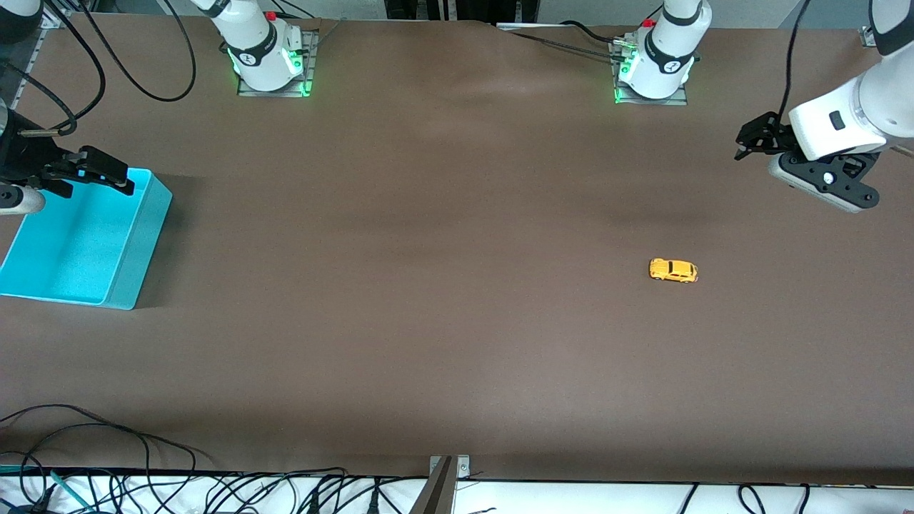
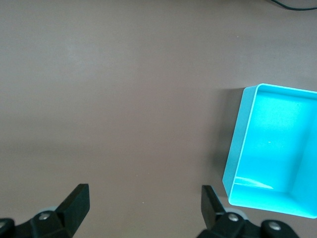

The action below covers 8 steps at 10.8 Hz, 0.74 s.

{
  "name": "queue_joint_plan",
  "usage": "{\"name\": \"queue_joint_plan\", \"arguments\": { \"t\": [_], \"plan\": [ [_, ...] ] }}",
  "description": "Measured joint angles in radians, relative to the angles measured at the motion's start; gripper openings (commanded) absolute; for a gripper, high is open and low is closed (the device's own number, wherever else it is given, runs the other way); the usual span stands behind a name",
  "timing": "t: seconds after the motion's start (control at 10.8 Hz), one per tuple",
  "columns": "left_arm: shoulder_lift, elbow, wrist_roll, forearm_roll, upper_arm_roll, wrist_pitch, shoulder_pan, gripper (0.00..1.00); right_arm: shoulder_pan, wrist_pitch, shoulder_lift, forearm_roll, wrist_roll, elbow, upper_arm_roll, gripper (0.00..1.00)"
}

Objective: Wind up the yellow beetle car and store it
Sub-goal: 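Move the left gripper over the yellow beetle car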

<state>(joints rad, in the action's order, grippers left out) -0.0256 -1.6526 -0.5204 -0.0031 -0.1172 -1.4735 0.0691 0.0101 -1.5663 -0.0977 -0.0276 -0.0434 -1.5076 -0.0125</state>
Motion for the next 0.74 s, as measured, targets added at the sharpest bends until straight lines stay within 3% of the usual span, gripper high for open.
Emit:
{"name": "queue_joint_plan", "arguments": {
  "t": [0.37,0.74],
  "plan": [
    [-0.052,-0.034,-0.299,0.046,-0.002,-0.051,0.026,1.00,0.000,0.000,-0.001,0.000,0.000,-0.001,0.000,1.00],
    [-0.082,-0.258,-0.523,0.048,-0.037,-0.372,0.016,1.00,0.000,0.000,-0.001,0.000,0.000,-0.001,0.000,1.00]
  ]
}}
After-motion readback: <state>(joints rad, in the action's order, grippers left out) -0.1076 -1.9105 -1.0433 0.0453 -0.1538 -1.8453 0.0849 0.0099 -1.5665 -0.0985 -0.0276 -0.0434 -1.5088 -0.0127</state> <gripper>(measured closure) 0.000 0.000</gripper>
